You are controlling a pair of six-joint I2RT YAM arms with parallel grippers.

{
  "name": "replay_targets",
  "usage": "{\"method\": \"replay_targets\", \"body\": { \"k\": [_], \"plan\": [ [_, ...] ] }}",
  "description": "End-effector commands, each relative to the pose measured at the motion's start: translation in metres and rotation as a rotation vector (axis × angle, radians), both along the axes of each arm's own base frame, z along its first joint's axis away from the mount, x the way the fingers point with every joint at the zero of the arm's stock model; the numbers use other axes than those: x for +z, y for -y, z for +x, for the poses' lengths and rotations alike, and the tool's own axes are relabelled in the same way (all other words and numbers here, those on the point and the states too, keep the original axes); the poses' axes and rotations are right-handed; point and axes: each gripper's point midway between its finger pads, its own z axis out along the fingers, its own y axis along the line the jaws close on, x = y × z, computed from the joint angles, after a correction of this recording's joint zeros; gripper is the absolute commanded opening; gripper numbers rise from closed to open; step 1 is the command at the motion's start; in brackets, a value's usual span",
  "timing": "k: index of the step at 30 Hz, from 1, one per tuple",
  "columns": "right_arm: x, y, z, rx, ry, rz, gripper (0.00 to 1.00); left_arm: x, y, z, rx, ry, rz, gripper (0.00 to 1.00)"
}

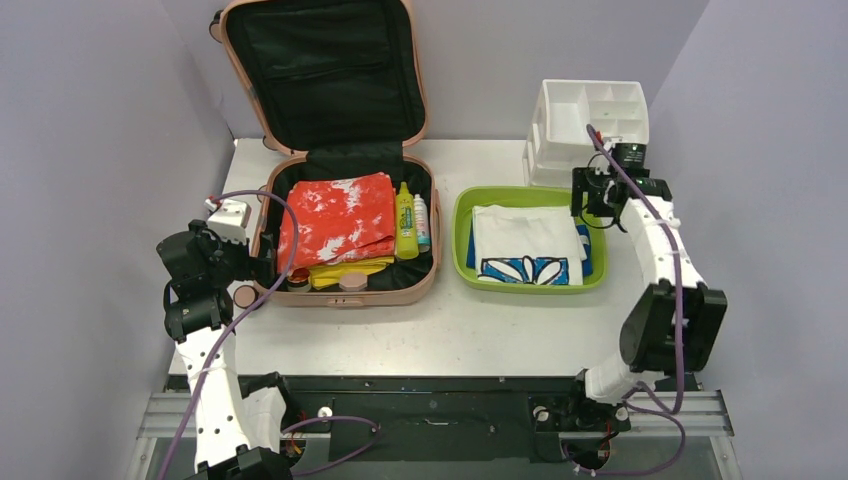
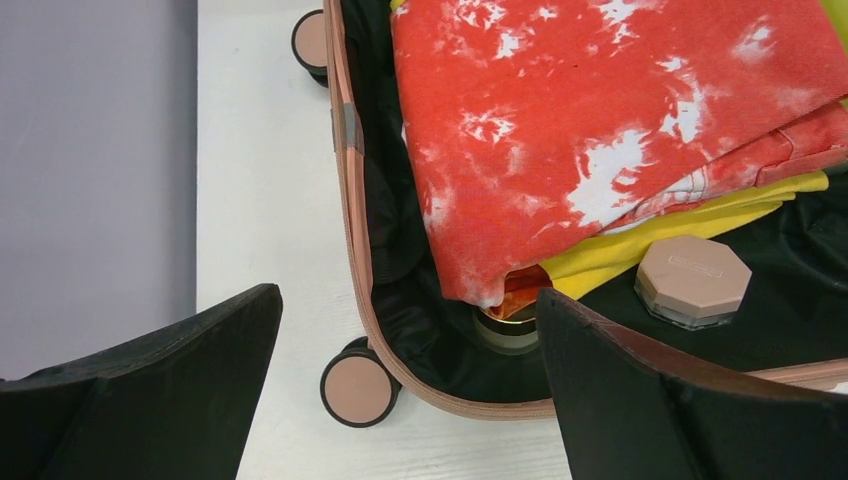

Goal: Open, take out, and arrange the luggage
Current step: Place the clothes in the bin, then pick up the clothes from the luggage.

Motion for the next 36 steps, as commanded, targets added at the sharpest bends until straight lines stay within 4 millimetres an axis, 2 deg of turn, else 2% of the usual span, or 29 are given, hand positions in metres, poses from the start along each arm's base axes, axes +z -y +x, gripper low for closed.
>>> {"method": "replay_targets", "body": {
  "k": [1, 2, 3, 4, 5, 6, 7, 8, 9, 10, 11, 12, 13, 14, 15, 16, 17, 18, 21, 24, 25, 26, 27, 28, 29, 30, 31, 33, 36],
  "plan": [
    [0.088, -0.024, 0.01, 0.127, 0.298, -0.035, 0.85, 0.014, 0.007, 0.006, -0.057, 0.05, -0.007, 0.96],
    [0.103, -0.035, 0.013, 0.154, 0.362, 0.003, 0.87, 0.013, 0.016, 0.006, -0.105, 0.044, -0.019, 0.96],
    [0.108, -0.058, 0.012, 0.222, 0.39, 0.106, 0.89, 0.016, 0.023, 0.007, -0.144, 0.05, -0.021, 0.96],
    [0.116, -0.071, 0.016, 0.268, 0.419, 0.154, 0.89, 0.014, 0.03, 0.008, -0.184, 0.041, -0.024, 0.96],
    [0.116, -0.096, 0.016, 0.345, 0.412, 0.263, 0.89, 0.017, 0.043, 0.01, -0.236, 0.042, -0.016, 0.96],
    [0.126, -0.115, 0.017, 0.401, 0.411, 0.305, 0.89, 0.012, 0.046, 0.013, -0.251, 0.019, 0.01, 0.96],
    [0.118, -0.14, 0.017, 0.46, 0.361, 0.393, 0.89, 0.013, 0.065, 0.016, -0.316, 0.013, 0.034, 0.96],
    [0.127, -0.17, 0.012, 0.535, 0.342, 0.435, 0.89, 0.006, 0.079, 0.021, -0.362, -0.008, 0.092, 0.96],
    [0.12, -0.189, 0.011, 0.56, 0.296, 0.493, 0.89, 0.006, 0.086, 0.024, -0.383, -0.012, 0.124, 0.96],
    [0.126, -0.214, 0.008, 0.613, 0.294, 0.518, 0.89, -0.001, 0.1, 0.029, -0.426, -0.03, 0.181, 0.96],
    [0.125, -0.231, 0.01, 0.638, 0.288, 0.549, 0.89, 0.0, 0.102, 0.035, -0.418, -0.03, 0.217, 0.96],
    [0.127, -0.254, 0.003, 0.689, 0.286, 0.563, 0.89, -0.011, 0.113, 0.04, -0.454, -0.068, 0.226, 0.96],
    [0.124, -0.276, 0.001, 0.72, 0.279, 0.573, 0.88, -0.006, 0.115, 0.046, -0.457, -0.07, 0.224, 0.96],
    [0.125, -0.286, 0.001, 0.74, 0.281, 0.579, 0.87, -0.02, 0.119, 0.054, -0.459, -0.128, 0.198, 0.96],
    [0.12, -0.304, -0.002, 0.771, 0.267, 0.591, 0.86, -0.025, 0.123, 0.063, -0.472, -0.161, 0.177, 0.96],
    [0.122, -0.312, -0.001, 0.782, 0.273, 0.588, 0.84, -0.021, 0.124, 0.07, -0.477, -0.156, 0.171, 0.96],
    [0.114, -0.324, -0.002, 0.799, 0.25, 0.591, 0.84, -0.029, 0.129, 0.075, -0.501, -0.176, 0.159, 0.96],
    [0.115, -0.33, -0.001, 0.806, 0.254, 0.589, 0.83, -0.026, 0.133, 0.079, -0.516, -0.165, 0.153, 0.96],
    [0.098, -0.347, 0.005, 0.809, 0.214, 0.598, 0.81, -0.023, 0.15, 0.092, -0.584, -0.119, 0.11, 0.96],
    [0.08, -0.358, 0.007, 0.805, 0.149, 0.646, 0.77, -0.012, 0.153, 0.107, -0.565, -0.115, 0.067, 0.96],
    [0.077, -0.359, 0.006, 0.807, 0.129, 0.654, 0.76, -0.018, 0.145, 0.113, -0.523, -0.147, 0.037, 0.96],
    [0.072, -0.361, 0.004, 0.822, 0.108, 0.664, 0.76, -0.014, 0.138, 0.119, -0.494, -0.143, 0.017, 0.96],
    [0.068, -0.36, 0.0, 0.826, 0.078, 0.664, 0.76, -0.02, 0.124, 0.127, -0.426, -0.172, -0.032, 0.96],
    [0.064, -0.359, -0.002, 0.846, 0.068, 0.655, 0.76, -0.017, 0.112, 0.133, -0.382, -0.172, -0.051, 0.96],
    [0.06, -0.358, -0.006, 0.848, 0.049, 0.648, 0.76, -0.025, 0.093, 0.137, -0.314, -0.208, -0.094, 0.96],
    [0.059, -0.356, -0.008, 0.858, 0.046, 0.631, 0.76, -0.025, 0.085, 0.14, -0.289, -0.214, -0.112, 0.96],
    [0.059, -0.354, -0.008, 0.859, 0.047, 0.62, 0.76, -0.029, 0.068, 0.143, -0.23, -0.23, -0.144, 0.96],
    [0.061, -0.351, -0.009, 0.874, 0.055, 0.597, 0.76, -0.035, 0.047, 0.146, -0.161, -0.241, -0.188, 0.96],
    [0.07, -0.352, -0.012, 0.914, 0.084, 0.582, 0.76, -0.048, 0.03, 0.148, -0.113, -0.267, -0.219, 0.96]
  ]
}}
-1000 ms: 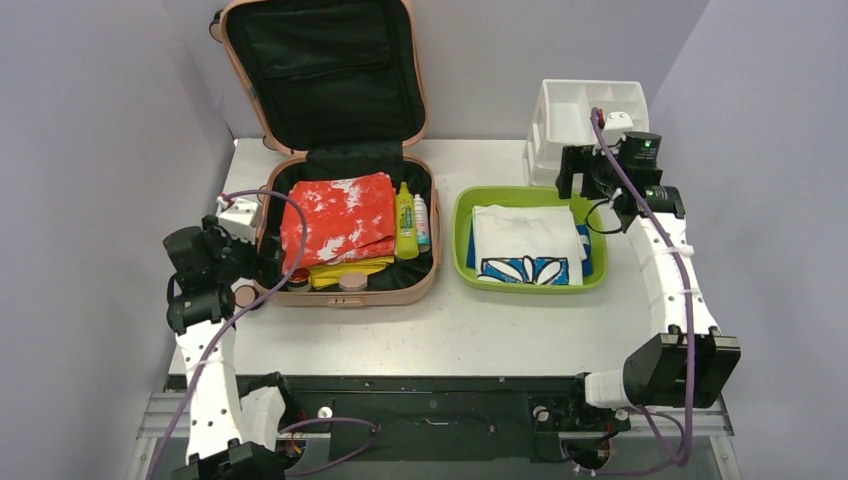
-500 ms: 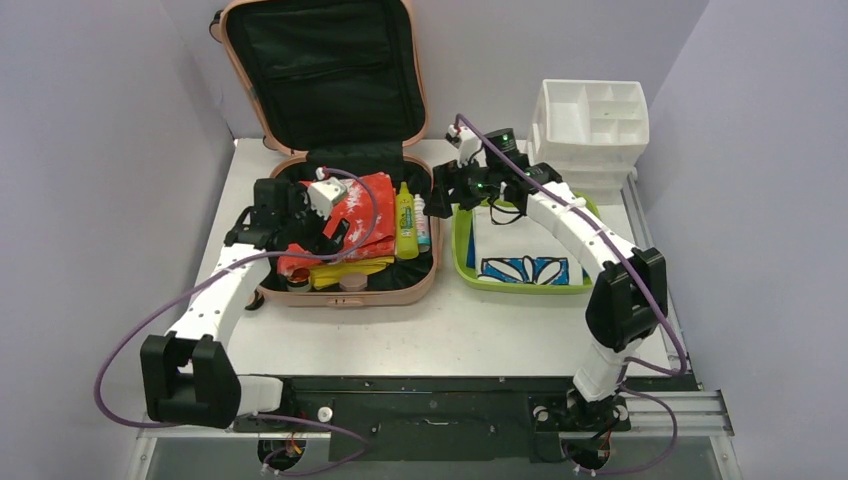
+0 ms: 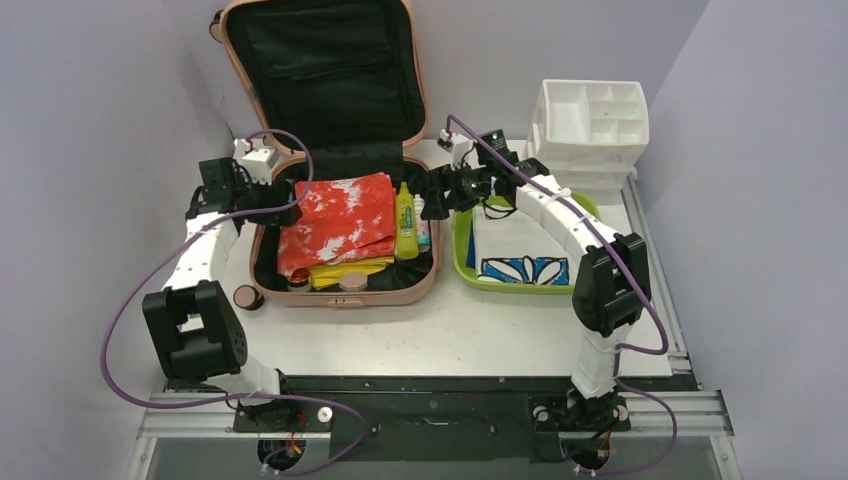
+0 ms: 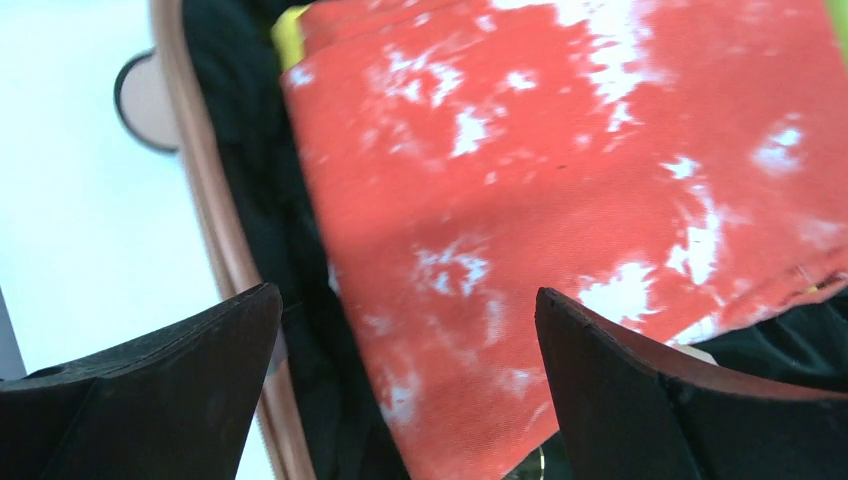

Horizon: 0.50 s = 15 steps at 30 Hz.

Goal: Open, take out, and arrange the luggage
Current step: Pick up the clothes from the luggage.

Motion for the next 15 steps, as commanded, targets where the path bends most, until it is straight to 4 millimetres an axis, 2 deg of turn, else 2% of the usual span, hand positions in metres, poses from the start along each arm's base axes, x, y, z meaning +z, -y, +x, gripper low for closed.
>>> {"method": "replay_targets", "body": {
  "k": [1, 8, 11, 15],
  "plan": [
    [0.037, -0.003, -0.001, 0.065, 0.127, 0.028, 0.76, 0.001, -0.019, 0.011, 0.094, -0.008, -0.073, 0.96],
    [0.046, -0.022, -0.01, 0.139, 0.203, -0.012, 0.76, -0.031, -0.025, 0.017, 0.152, -0.089, -0.094, 0.96],
    [0.044, -0.027, -0.013, 0.166, 0.196, -0.021, 0.76, -0.045, -0.027, 0.018, 0.171, -0.121, -0.105, 0.96],
    [0.038, -0.031, -0.017, 0.183, 0.181, -0.025, 0.76, -0.056, -0.038, 0.02, 0.233, -0.13, -0.065, 0.96]
  ]
}}
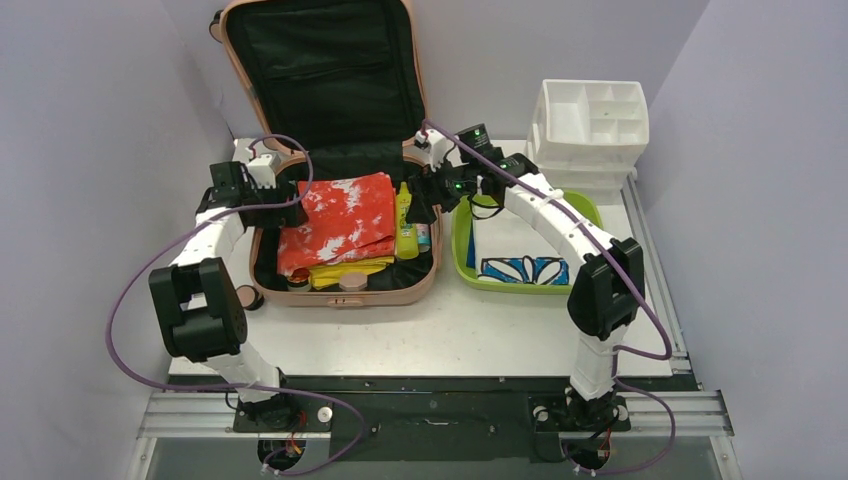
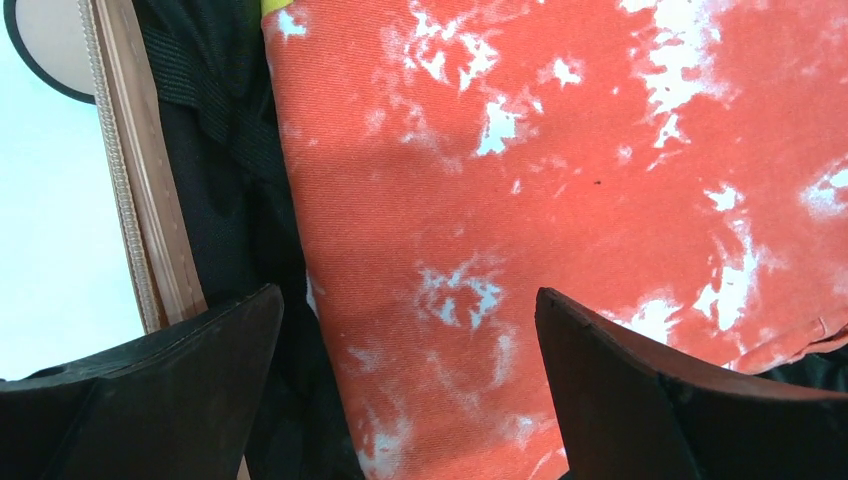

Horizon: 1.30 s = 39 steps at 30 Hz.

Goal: Open, take out, and arrange the luggage
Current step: Pick up the clothes from the luggage.

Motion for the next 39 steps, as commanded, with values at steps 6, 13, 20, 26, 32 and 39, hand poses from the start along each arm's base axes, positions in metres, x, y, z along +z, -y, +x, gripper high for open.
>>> {"method": "replay_targets", "body": {
  "k": [6, 13, 20, 26, 32, 39],
  "plan": [
    [0.004, -0.007, -0.008, 0.053, 0.035, -0.004, 0.76, -0.025, -0.029, 0.013, 0.155, -0.025, 0.09, 0.96],
    [0.007, -0.015, -0.022, 0.095, 0.045, -0.01, 0.77, -0.053, -0.027, 0.01, 0.189, -0.103, 0.055, 1.0],
    [0.012, -0.02, -0.03, 0.122, 0.057, -0.015, 0.77, -0.076, -0.035, 0.004, 0.254, -0.174, 0.039, 0.95],
    [0.011, -0.024, -0.033, 0.129, 0.052, -0.016, 0.77, -0.088, -0.032, -0.003, 0.254, -0.221, 0.027, 0.93],
    [0.015, -0.023, -0.035, 0.14, 0.068, -0.023, 0.77, -0.094, -0.025, -0.011, 0.254, -0.249, 0.006, 0.94],
    [0.023, -0.03, -0.045, 0.197, 0.059, 0.013, 0.77, -0.026, -0.026, 0.006, 0.247, -0.051, 0.082, 0.96]
  ]
}}
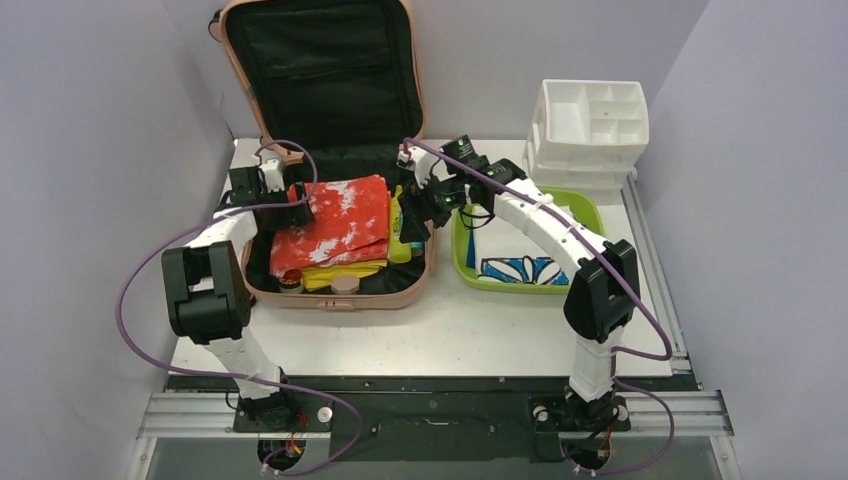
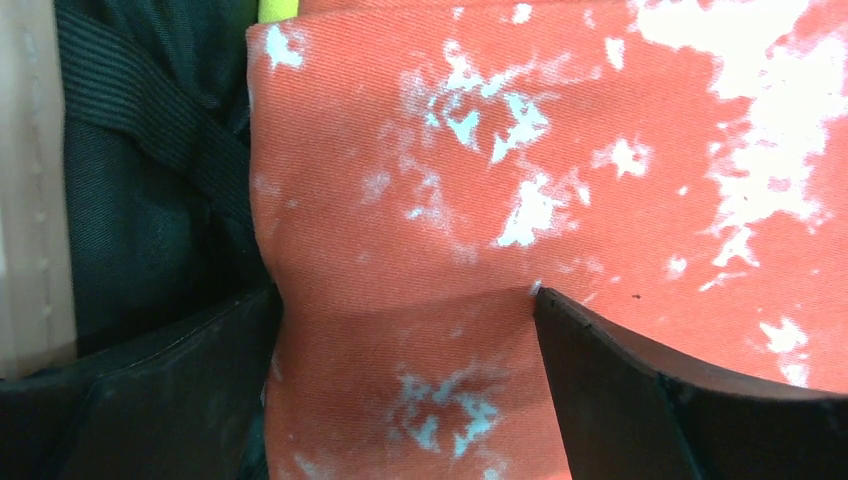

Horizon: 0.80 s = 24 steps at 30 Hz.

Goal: Open, take out, and arrange the luggage
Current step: Pick up the clothes from the luggage.

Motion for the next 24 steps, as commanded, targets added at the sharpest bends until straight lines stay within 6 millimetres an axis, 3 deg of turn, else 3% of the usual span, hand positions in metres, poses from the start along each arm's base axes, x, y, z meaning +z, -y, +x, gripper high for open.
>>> {"method": "replay_targets", "body": {
  "k": [1, 8, 10, 13, 15, 19, 22, 24],
  "plan": [
    [0.034, -0.015, -0.005, 0.065, 0.042, 0.091, 0.77, 0.025, -0.026, -0.017, 0.089, 0.001, 0.086, 0.96],
    [0.052, -0.053, -0.007, 0.07, -0.052, 0.205, 0.76, 0.031, -0.017, -0.038, 0.03, -0.011, 0.075, 0.96],
    [0.046, -0.059, -0.009, 0.093, -0.029, 0.176, 0.76, 0.044, 0.0, -0.036, -0.08, 0.047, 0.066, 0.96],
    [0.033, -0.056, -0.003, 0.117, -0.014, 0.136, 0.76, 0.067, 0.044, -0.036, -0.391, 0.181, 0.13, 0.96],
    [0.029, -0.048, -0.001, 0.126, -0.051, 0.143, 0.76, 0.081, 0.067, -0.039, -0.57, 0.262, 0.229, 0.96],
    [0.035, -0.013, 0.002, 0.153, -0.095, 0.152, 0.76, 0.101, 0.11, -0.043, -0.795, 0.379, 0.364, 0.96],
    [0.041, 0.024, 0.012, 0.167, -0.04, 0.122, 0.77, 0.097, 0.13, -0.048, -0.91, 0.4, 0.422, 0.96],
    [0.046, 0.048, 0.014, 0.148, -0.042, 0.103, 0.77, 0.085, 0.141, -0.057, -1.001, 0.381, 0.461, 0.96]
  ]
}}
